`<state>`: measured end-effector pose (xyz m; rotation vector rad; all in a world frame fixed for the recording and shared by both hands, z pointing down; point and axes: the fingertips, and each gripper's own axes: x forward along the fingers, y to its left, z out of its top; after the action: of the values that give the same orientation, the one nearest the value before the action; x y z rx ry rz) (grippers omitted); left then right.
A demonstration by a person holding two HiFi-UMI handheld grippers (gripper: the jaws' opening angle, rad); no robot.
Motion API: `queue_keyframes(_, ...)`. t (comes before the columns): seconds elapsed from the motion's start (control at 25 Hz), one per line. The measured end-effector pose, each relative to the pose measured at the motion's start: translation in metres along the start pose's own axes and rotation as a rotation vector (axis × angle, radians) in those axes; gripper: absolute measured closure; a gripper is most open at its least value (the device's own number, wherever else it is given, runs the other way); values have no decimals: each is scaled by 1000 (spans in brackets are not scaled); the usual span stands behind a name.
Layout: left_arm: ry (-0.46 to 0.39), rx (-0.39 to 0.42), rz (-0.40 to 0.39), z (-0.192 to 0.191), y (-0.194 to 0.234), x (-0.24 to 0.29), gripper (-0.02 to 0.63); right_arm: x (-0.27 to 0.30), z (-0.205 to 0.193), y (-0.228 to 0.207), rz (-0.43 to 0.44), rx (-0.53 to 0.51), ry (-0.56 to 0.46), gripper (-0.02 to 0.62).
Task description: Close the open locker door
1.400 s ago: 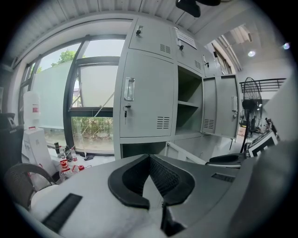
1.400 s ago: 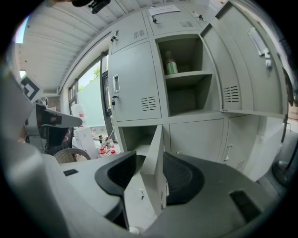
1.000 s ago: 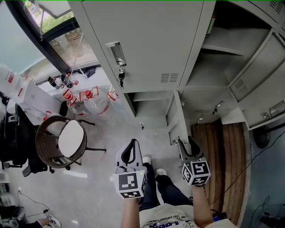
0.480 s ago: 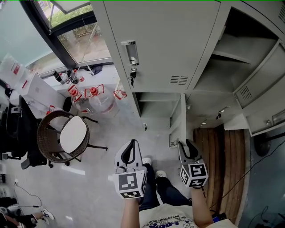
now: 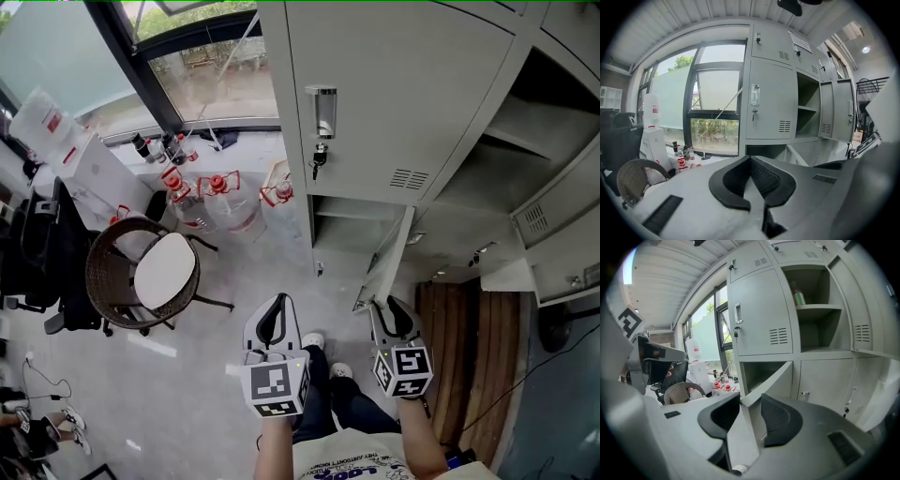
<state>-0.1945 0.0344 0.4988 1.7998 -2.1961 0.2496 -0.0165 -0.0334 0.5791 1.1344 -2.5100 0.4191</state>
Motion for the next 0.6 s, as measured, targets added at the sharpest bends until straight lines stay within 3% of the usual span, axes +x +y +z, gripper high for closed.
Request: queue_keyframes(0.6, -10, -29, 68, 8, 57, 9, 601, 48, 18, 46, 64, -46, 7, 463)
